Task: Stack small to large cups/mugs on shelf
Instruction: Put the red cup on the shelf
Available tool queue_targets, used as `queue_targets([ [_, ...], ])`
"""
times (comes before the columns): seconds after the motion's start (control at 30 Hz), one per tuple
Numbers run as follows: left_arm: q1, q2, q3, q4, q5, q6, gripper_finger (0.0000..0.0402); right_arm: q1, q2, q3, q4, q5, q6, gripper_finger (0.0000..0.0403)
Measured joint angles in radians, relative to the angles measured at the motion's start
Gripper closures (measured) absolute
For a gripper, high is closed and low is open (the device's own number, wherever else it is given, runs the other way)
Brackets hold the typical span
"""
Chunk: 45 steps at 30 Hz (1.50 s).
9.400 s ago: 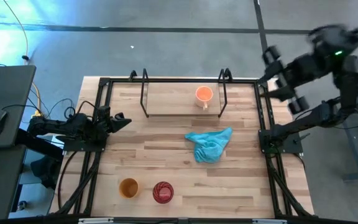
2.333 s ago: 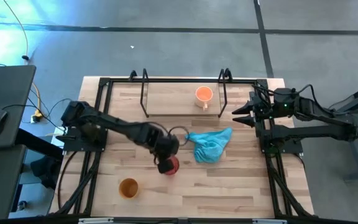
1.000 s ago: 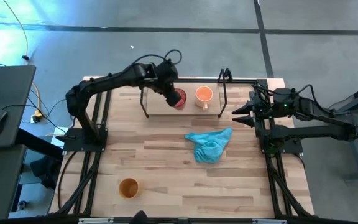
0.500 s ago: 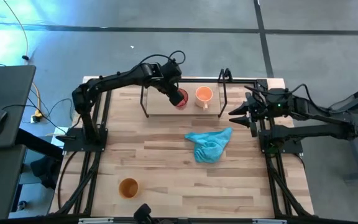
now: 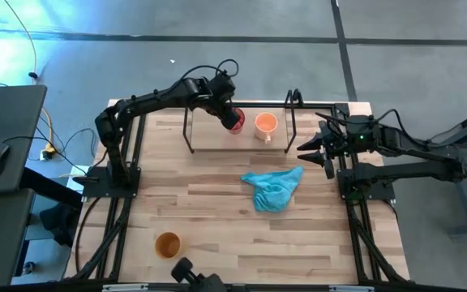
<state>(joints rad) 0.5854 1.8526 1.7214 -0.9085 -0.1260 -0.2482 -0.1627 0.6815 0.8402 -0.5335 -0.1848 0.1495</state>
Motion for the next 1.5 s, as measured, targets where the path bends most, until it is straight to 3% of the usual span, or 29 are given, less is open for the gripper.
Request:
queue_targets([
  [0.67, 0.023, 0.025, 0.001, 0.053, 0.022, -0.018, 0.0401, 0.0, 0.0, 0.0, 0.001, 0.0, -0.001, 0.0272],
  [1.5, 0.023, 0.048, 0.0, -0.001, 0.016, -0.011, 0.0401, 0.0, 0.0, 0.0, -0.001, -0.001, 0.004, 0.0272],
])
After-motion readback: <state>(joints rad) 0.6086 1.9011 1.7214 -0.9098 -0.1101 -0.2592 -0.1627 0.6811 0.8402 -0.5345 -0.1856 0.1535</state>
